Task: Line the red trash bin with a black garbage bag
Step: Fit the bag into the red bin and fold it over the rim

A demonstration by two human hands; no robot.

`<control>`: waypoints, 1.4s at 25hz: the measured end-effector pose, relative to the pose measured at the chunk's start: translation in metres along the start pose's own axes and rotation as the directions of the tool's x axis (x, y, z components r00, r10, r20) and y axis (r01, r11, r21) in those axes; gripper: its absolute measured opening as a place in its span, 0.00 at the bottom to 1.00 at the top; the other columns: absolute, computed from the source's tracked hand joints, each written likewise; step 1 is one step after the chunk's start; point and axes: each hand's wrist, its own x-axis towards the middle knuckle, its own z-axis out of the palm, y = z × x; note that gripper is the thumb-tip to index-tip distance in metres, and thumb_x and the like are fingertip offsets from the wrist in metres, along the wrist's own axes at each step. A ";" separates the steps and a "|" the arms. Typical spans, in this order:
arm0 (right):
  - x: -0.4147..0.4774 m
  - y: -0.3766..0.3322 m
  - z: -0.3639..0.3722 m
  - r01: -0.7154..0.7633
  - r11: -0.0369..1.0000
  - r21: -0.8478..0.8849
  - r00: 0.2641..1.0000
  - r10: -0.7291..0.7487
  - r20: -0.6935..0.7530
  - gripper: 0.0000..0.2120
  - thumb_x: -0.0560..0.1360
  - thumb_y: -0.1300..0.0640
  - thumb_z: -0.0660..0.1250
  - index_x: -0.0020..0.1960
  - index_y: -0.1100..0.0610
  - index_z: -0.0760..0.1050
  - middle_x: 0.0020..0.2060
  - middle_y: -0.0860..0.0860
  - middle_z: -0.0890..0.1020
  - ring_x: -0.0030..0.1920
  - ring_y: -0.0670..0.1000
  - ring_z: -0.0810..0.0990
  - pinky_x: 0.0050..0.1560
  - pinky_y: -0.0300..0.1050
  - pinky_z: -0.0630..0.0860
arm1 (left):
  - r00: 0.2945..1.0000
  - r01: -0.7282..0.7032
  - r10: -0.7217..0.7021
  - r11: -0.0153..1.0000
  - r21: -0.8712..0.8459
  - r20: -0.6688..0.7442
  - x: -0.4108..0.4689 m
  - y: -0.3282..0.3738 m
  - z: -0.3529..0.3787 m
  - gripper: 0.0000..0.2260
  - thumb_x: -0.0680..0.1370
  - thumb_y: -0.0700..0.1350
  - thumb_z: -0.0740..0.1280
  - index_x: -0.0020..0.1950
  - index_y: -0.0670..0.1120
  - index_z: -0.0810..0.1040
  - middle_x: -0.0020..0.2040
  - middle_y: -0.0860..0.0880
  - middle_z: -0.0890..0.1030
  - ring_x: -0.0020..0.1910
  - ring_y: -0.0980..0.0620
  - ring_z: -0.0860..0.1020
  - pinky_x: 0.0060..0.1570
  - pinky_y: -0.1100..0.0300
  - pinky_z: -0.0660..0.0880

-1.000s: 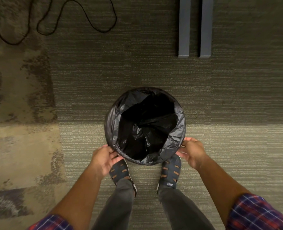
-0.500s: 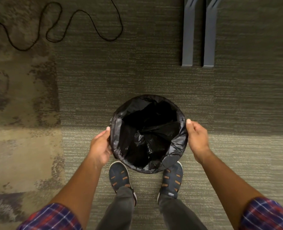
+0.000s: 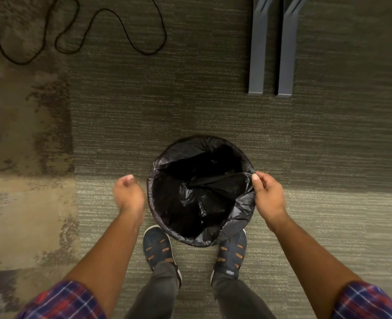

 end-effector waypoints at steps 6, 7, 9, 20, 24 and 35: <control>-0.050 0.006 0.030 -0.100 0.991 -0.084 0.901 0.054 -0.430 0.36 0.81 0.47 0.70 0.78 0.67 0.63 0.70 0.63 0.75 0.69 0.62 0.76 0.70 0.62 0.76 | 0.953 -0.291 0.254 0.921 0.259 0.164 -0.052 0.010 -0.011 0.20 0.85 0.52 0.66 0.74 0.45 0.75 0.67 0.44 0.82 0.65 0.43 0.81 0.66 0.42 0.79; -0.059 0.005 0.039 -0.198 0.980 0.009 0.872 0.180 -0.454 0.36 0.80 0.48 0.72 0.79 0.67 0.62 0.70 0.64 0.74 0.70 0.62 0.76 0.70 0.60 0.76 | 0.949 -0.293 0.240 0.912 0.287 0.205 -0.055 0.010 -0.007 0.21 0.85 0.52 0.66 0.76 0.45 0.74 0.69 0.44 0.82 0.67 0.42 0.81 0.68 0.42 0.78; -0.079 -0.002 0.058 -0.397 0.875 0.278 0.784 0.481 -0.392 0.38 0.79 0.48 0.74 0.79 0.63 0.60 0.70 0.63 0.74 0.67 0.64 0.78 0.68 0.58 0.78 | 0.930 -0.343 0.271 0.880 0.329 0.247 -0.052 0.010 0.000 0.17 0.87 0.48 0.63 0.74 0.44 0.76 0.66 0.43 0.83 0.65 0.41 0.81 0.64 0.48 0.77; -0.074 0.053 0.072 -0.580 0.639 0.505 0.786 0.603 0.140 0.12 0.80 0.57 0.71 0.63 0.54 0.77 0.56 0.56 0.88 0.57 0.60 0.87 0.64 0.64 0.82 | 0.894 -0.376 0.267 0.884 0.277 0.361 -0.043 0.012 -0.002 0.14 0.88 0.48 0.57 0.71 0.48 0.77 0.60 0.47 0.84 0.61 0.44 0.81 0.66 0.42 0.78; -0.073 0.026 0.036 -0.492 0.823 0.283 0.869 0.487 0.094 0.23 0.77 0.49 0.75 0.68 0.57 0.76 0.62 0.56 0.86 0.61 0.58 0.86 0.66 0.64 0.80 | 0.888 -0.381 0.272 0.887 0.260 0.371 -0.047 0.018 -0.003 0.13 0.89 0.46 0.58 0.68 0.49 0.78 0.57 0.49 0.83 0.59 0.44 0.81 0.64 0.44 0.79; 0.009 -0.021 0.016 -0.051 0.964 -0.263 0.996 0.070 0.062 0.07 0.79 0.61 0.71 0.57 0.56 0.82 0.48 0.53 0.88 0.50 0.57 0.87 0.59 0.59 0.84 | 0.879 -0.364 0.239 0.896 0.256 0.412 -0.044 0.018 -0.008 0.14 0.89 0.46 0.58 0.71 0.52 0.79 0.60 0.49 0.84 0.61 0.46 0.81 0.65 0.46 0.79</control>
